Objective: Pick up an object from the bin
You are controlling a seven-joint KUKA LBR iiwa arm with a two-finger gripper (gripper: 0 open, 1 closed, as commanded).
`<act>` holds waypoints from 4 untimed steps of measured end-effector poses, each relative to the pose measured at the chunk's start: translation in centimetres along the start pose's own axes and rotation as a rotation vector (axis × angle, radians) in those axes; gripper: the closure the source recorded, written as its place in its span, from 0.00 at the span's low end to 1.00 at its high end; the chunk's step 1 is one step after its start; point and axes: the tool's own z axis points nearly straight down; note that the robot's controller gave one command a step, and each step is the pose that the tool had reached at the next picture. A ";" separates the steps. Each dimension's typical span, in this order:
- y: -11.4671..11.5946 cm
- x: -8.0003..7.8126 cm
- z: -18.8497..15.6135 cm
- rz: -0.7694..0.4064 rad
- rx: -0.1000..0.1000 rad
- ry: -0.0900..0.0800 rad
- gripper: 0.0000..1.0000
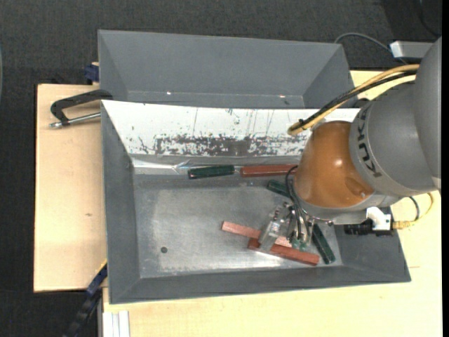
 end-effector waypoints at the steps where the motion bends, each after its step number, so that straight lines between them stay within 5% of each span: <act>1: 0.0 0.0 0.0 0.000 0.000 0.000 1.00; 2: -0.1 -0.3 -5.0 -0.007 0.002 0.004 1.00; 3: 4.9 -0.1 -6.5 0.011 -0.003 -0.008 1.00; 4: 2.9 -2.6 -16.4 -0.007 0.000 -0.004 1.00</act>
Offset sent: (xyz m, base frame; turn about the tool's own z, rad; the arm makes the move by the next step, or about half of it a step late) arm 0.0081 -0.0049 0.1117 -0.0152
